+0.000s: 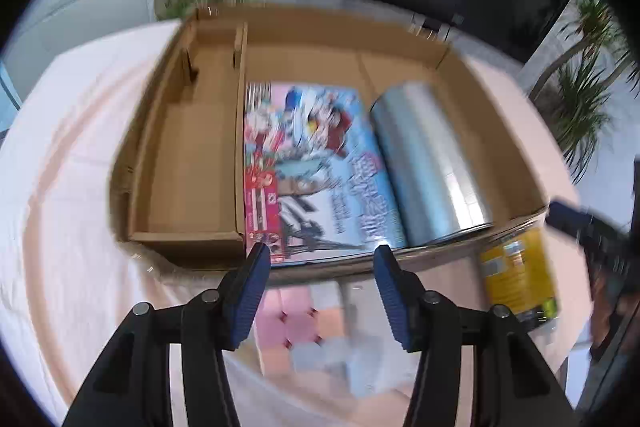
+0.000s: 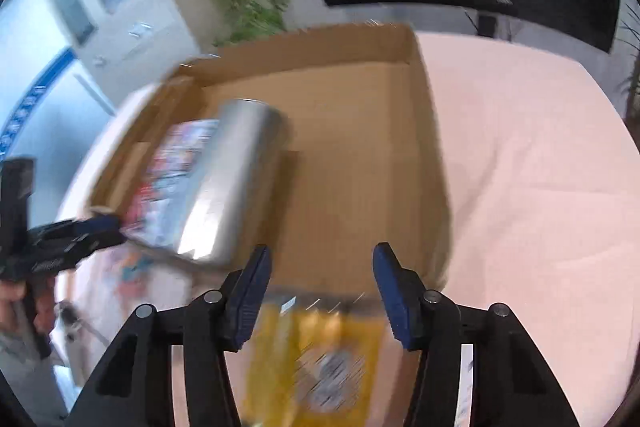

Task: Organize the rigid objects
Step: 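Grasp the yellow-labelled jar with the left tool, then set the yellow jar in the box beside the silver can, then grasp the white spray bottle with the right tool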

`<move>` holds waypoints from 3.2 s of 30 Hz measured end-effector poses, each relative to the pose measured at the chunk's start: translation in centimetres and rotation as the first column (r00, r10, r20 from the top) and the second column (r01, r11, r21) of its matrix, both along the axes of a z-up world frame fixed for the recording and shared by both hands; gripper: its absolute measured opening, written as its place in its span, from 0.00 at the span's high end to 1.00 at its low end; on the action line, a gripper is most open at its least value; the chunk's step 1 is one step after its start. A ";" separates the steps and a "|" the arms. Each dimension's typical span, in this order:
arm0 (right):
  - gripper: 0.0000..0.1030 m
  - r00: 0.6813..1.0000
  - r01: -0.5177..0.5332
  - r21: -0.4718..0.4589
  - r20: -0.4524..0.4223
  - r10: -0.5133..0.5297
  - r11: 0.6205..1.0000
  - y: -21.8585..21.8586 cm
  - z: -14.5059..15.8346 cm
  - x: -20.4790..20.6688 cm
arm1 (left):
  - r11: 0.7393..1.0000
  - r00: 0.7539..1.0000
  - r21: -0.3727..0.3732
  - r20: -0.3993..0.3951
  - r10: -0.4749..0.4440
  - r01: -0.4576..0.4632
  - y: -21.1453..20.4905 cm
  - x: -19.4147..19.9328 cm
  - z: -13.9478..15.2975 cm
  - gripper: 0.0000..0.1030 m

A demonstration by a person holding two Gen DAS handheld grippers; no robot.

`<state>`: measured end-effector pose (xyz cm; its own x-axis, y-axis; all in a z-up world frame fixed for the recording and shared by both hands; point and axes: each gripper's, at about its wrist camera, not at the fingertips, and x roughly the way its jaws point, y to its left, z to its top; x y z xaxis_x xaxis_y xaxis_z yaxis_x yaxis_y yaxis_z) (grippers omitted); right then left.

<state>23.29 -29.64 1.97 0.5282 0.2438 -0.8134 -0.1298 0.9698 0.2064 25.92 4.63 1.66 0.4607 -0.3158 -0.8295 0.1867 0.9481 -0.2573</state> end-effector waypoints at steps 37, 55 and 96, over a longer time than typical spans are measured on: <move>0.18 0.978 -0.204 0.133 0.083 0.194 0.970 4.1 9.2 1.6 | 0.923 0.970 -0.298 0.101 -0.222 0.243 -13.0 5.0 10.8 0.25; 0.08 0.979 -0.067 0.276 -0.167 0.116 0.959 -1.3 -1.5 6.4 | 0.956 0.977 -0.220 -0.049 -0.207 0.192 -12.7 5.6 3.3 0.32; 0.67 0.842 -0.524 -0.403 -0.110 0.529 0.750 -3.1 -2.6 -16.8 | 0.487 0.483 -0.135 -0.064 -0.873 0.863 -21.5 -8.8 -4.6 0.37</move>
